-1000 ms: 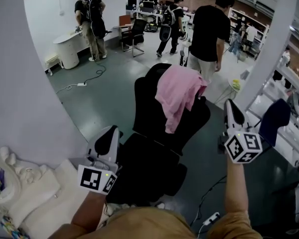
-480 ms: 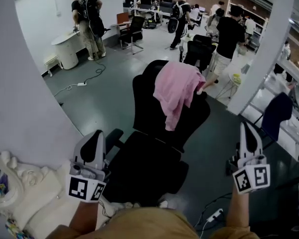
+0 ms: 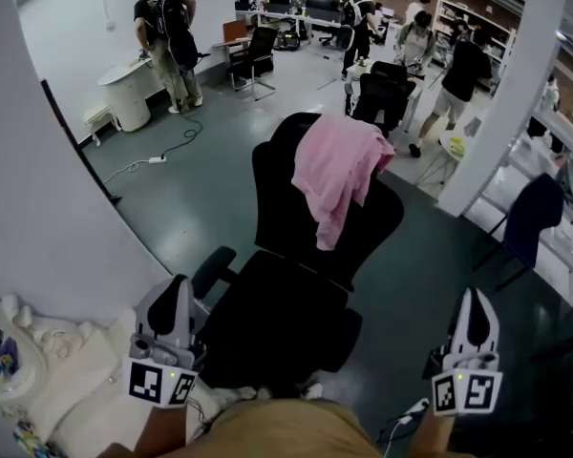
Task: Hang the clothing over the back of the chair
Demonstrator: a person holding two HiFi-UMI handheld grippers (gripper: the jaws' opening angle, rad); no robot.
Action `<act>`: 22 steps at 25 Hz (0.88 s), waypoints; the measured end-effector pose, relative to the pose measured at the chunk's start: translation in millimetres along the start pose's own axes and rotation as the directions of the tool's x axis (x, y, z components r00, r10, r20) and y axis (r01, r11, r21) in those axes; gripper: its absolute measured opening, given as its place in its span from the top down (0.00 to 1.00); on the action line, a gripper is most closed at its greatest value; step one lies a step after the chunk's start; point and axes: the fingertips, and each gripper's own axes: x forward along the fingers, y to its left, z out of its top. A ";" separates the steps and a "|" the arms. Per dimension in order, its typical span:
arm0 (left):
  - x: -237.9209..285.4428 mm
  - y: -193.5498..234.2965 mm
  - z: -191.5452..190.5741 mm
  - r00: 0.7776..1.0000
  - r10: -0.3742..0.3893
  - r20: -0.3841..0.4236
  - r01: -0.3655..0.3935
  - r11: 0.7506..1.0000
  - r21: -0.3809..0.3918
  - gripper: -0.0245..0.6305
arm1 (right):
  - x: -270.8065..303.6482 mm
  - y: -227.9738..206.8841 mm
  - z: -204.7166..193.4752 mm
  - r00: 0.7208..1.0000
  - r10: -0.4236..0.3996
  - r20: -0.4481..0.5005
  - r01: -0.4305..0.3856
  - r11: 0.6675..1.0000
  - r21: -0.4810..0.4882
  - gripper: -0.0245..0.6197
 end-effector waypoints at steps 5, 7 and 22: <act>-5.9 4.1 3.2 1.000 0.024 0.000 -0.024 1.000 0.006 0.96 | -4.2 4.6 -10.8 1.000 0.009 -0.023 -0.009 1.000 0.003 0.96; -5.8 2.1 1.6 1.000 0.026 -0.001 -0.026 1.000 0.004 0.96 | -3.7 3.7 -16.8 1.000 0.005 -0.029 -0.005 1.000 0.006 0.96; -22.2 2.4 -1.2 0.998 0.057 -0.025 -0.056 0.998 0.009 0.96 | 0.2 24.4 -32.9 0.998 0.058 -0.039 -0.055 0.996 0.071 0.96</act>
